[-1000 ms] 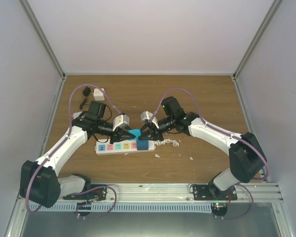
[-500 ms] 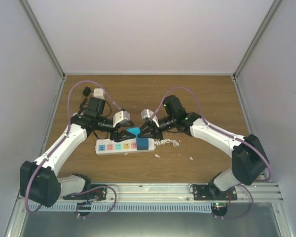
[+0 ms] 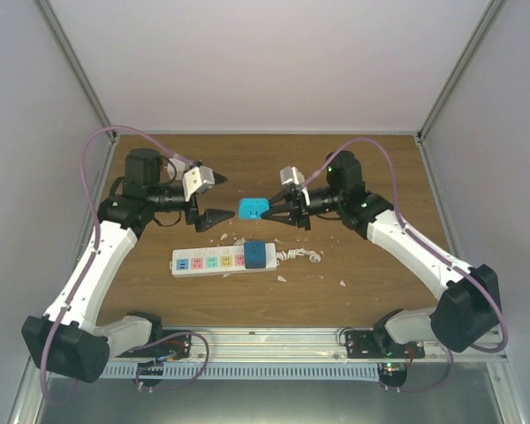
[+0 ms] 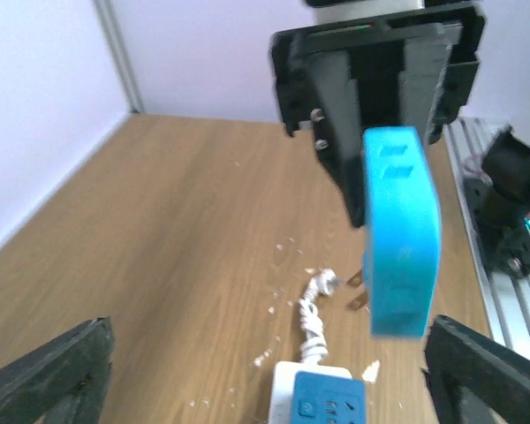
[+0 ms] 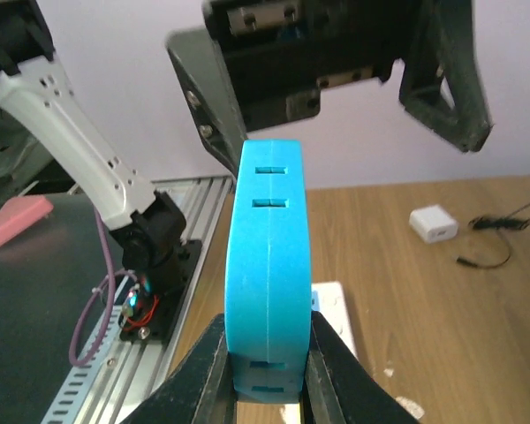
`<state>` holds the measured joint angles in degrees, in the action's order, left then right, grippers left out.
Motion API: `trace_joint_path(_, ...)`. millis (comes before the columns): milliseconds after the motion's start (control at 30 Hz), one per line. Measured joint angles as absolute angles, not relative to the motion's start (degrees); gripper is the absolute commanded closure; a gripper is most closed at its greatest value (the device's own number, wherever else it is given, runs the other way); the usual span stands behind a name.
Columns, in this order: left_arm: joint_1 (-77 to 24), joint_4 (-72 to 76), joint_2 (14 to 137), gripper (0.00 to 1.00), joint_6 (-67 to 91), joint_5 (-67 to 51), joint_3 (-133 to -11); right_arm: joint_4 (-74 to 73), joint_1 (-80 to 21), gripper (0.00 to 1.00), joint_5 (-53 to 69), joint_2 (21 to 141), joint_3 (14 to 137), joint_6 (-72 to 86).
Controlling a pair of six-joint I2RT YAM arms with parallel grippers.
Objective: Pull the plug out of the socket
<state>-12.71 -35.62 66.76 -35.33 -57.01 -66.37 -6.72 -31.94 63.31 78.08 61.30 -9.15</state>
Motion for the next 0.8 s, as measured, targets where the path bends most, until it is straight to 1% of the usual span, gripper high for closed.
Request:
trace_joint_path(167, -8.2, -27.6, 64.7, 0.01, -27.4, -58.7, -61.9, -3.9, -29.5, 0.99, 67.0, 77.5, 64.9, -5.9)
trace_joint_path(400, -7.9, -14.0, 65.1, 0.01, -13.1, -62.6, -53.3, 3.0, -30.0, 0.99, 73.4, 77.6, 65.6, 0.8)
trace_joint_path(633, -7.9, 2.4, 63.7, 0.01, -0.1, -65.5, -42.4, 7.6, -33.0, 0.99, 74.0, 78.0, 64.4, 3.7)
trace_joint_path(800, -8.4, 9.2, 62.8, 0.01, 4.4, -67.0, -40.9, 10.1, -35.0, 0.99, 73.8, 79.3, 64.1, 5.9)
